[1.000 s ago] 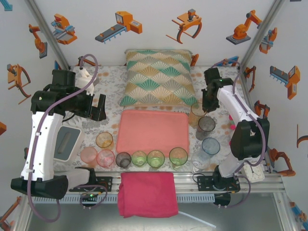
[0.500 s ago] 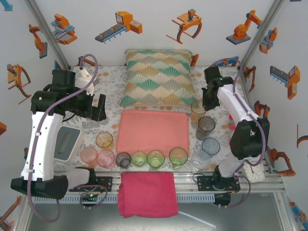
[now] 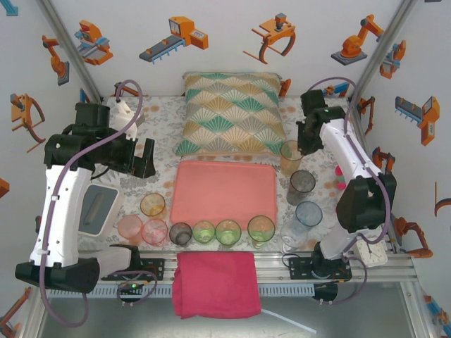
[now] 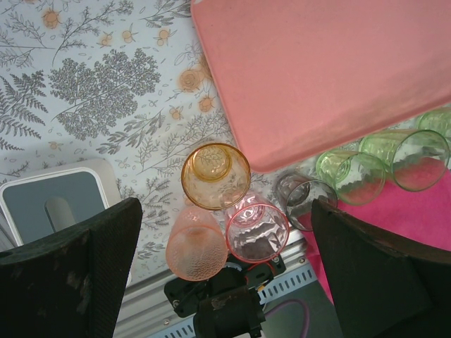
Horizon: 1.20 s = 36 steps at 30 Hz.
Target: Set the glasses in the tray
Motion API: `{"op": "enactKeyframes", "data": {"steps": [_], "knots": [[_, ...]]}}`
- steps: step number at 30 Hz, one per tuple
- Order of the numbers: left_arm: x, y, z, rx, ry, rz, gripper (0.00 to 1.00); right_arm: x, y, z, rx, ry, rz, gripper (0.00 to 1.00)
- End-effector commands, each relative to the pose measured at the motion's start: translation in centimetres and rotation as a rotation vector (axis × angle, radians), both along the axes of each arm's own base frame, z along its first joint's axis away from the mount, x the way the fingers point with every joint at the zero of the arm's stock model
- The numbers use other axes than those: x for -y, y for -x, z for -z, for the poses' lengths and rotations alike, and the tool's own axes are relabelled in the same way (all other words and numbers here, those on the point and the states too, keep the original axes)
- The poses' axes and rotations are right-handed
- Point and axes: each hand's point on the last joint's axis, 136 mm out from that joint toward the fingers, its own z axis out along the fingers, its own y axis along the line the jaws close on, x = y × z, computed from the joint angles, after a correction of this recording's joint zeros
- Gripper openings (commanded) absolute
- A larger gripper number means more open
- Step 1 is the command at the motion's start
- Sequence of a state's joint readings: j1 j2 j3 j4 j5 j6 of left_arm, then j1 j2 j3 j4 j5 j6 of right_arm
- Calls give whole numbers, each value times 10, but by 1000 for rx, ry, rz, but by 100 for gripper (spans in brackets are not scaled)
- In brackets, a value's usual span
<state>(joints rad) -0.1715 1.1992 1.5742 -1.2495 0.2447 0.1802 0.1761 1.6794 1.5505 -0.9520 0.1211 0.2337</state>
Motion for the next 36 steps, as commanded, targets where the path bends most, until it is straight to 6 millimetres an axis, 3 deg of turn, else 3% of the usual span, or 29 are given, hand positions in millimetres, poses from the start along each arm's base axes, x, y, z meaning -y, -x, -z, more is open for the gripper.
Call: {"op": "enactKeyframes", "data": {"steps": [1,24,36], "knots": [[3,9,2,-20,14,10,97,2,0,-18,24,11,-9,0],[-11,1,6,34,-57,-34,97,-2,3,-84,94,-5,-46,0],[-15,2,11,37,-62,-58,97,-39,3,-120,134,-3,-129,0]]}}
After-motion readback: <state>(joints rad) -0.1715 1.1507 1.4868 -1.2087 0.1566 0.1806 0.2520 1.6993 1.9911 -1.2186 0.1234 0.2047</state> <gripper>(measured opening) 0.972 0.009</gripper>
